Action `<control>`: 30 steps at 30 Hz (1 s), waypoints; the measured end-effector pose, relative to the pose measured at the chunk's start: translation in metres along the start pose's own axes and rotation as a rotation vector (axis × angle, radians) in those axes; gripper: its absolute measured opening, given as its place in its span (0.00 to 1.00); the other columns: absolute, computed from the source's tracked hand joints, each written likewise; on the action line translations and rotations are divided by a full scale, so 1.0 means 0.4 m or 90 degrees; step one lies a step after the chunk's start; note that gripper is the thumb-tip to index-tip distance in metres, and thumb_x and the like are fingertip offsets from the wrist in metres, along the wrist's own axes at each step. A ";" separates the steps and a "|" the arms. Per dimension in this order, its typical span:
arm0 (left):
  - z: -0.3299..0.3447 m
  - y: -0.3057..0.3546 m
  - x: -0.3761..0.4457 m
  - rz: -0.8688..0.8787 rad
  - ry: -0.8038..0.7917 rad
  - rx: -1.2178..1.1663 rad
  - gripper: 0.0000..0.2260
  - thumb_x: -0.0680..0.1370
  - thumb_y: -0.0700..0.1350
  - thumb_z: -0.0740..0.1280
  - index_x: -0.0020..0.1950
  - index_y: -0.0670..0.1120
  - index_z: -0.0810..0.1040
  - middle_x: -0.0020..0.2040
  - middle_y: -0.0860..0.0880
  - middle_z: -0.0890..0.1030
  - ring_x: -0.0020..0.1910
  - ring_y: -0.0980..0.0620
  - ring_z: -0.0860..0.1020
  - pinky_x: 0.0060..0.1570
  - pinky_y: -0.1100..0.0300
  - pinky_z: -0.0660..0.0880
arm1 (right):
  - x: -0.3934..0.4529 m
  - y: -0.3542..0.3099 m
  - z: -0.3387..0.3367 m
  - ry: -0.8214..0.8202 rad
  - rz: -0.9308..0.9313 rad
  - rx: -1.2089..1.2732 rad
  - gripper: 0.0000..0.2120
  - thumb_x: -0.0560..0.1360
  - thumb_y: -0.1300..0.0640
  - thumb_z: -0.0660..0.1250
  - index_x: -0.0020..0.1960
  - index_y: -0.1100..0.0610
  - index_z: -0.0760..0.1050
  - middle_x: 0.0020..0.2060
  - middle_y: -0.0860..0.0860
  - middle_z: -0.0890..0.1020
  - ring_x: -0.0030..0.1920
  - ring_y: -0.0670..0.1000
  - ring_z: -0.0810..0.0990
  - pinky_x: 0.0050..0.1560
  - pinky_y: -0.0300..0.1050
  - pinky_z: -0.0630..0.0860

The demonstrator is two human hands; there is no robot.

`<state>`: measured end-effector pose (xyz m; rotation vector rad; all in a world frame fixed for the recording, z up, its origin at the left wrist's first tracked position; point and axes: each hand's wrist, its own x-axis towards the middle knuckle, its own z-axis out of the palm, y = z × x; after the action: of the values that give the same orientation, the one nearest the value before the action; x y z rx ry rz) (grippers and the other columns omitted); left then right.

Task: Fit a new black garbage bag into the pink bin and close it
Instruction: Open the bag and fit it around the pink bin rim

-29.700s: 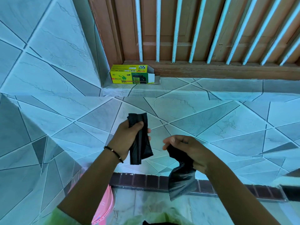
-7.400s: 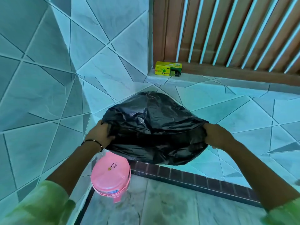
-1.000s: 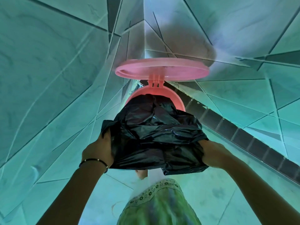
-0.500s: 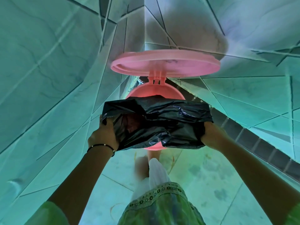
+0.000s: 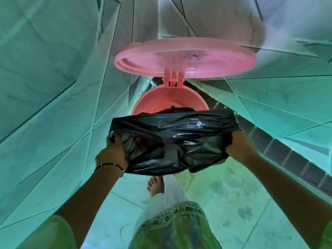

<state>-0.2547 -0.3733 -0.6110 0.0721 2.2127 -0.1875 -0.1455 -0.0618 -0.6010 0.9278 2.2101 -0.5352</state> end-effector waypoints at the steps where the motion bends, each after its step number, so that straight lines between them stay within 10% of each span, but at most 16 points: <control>1: 0.004 0.004 0.005 0.001 0.003 -0.010 0.34 0.72 0.45 0.68 0.72 0.46 0.52 0.68 0.40 0.64 0.54 0.35 0.77 0.54 0.45 0.74 | 0.007 -0.001 0.001 0.000 0.000 -0.012 0.07 0.68 0.70 0.61 0.44 0.62 0.66 0.40 0.57 0.71 0.39 0.59 0.73 0.40 0.47 0.68; 5: 0.035 0.000 0.016 -0.005 -0.007 -0.017 0.35 0.73 0.46 0.67 0.74 0.48 0.48 0.69 0.40 0.64 0.56 0.36 0.77 0.55 0.45 0.73 | 0.022 0.023 0.038 -0.113 -0.045 -0.157 0.14 0.70 0.63 0.62 0.56 0.63 0.71 0.57 0.61 0.75 0.50 0.63 0.79 0.47 0.52 0.78; 8: 0.076 -0.023 0.019 -0.019 -0.028 -0.019 0.34 0.74 0.50 0.66 0.73 0.47 0.50 0.68 0.40 0.63 0.56 0.36 0.77 0.55 0.45 0.73 | 0.015 0.051 0.075 -0.173 -0.032 -0.251 0.22 0.71 0.63 0.61 0.65 0.58 0.68 0.73 0.59 0.58 0.54 0.63 0.79 0.50 0.53 0.78; 13: 0.138 -0.056 0.037 -0.017 0.007 -0.017 0.25 0.76 0.57 0.59 0.67 0.44 0.61 0.64 0.41 0.65 0.51 0.37 0.79 0.47 0.49 0.74 | 0.019 0.077 0.124 -0.084 0.051 -0.235 0.17 0.73 0.60 0.65 0.62 0.57 0.73 0.74 0.58 0.59 0.48 0.60 0.81 0.45 0.51 0.77; 16: 0.147 -0.048 0.063 -0.029 0.047 -0.047 0.24 0.77 0.58 0.57 0.66 0.44 0.63 0.61 0.40 0.67 0.51 0.36 0.79 0.45 0.50 0.73 | 0.045 0.082 0.155 0.004 0.092 -0.121 0.08 0.73 0.55 0.66 0.47 0.60 0.76 0.48 0.57 0.78 0.41 0.59 0.79 0.43 0.51 0.77; 20: 0.145 -0.026 0.085 -0.041 0.084 -0.123 0.26 0.77 0.59 0.56 0.67 0.43 0.61 0.58 0.38 0.70 0.53 0.34 0.76 0.45 0.48 0.70 | 0.067 0.053 0.179 0.003 0.113 0.068 0.09 0.72 0.59 0.64 0.34 0.60 0.71 0.31 0.57 0.79 0.31 0.59 0.80 0.37 0.52 0.81; 25: 0.129 -0.008 0.051 -0.004 0.168 -0.347 0.30 0.74 0.49 0.67 0.71 0.42 0.58 0.68 0.36 0.62 0.54 0.28 0.74 0.52 0.38 0.73 | 0.020 0.041 0.197 -0.104 0.165 0.390 0.14 0.72 0.64 0.67 0.56 0.60 0.71 0.46 0.53 0.81 0.25 0.51 0.80 0.29 0.43 0.79; 30: 0.166 0.001 -0.012 -0.076 0.250 -0.521 0.29 0.72 0.41 0.70 0.71 0.45 0.64 0.74 0.41 0.52 0.67 0.35 0.67 0.66 0.46 0.66 | -0.081 0.052 0.189 -0.095 0.206 0.854 0.15 0.73 0.73 0.62 0.50 0.55 0.74 0.50 0.59 0.78 0.37 0.55 0.82 0.46 0.53 0.80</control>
<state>-0.1996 -0.3836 -0.6468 -0.5100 2.5125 0.7252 -0.0810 -0.1073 -0.6324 1.7273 1.3055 -1.9095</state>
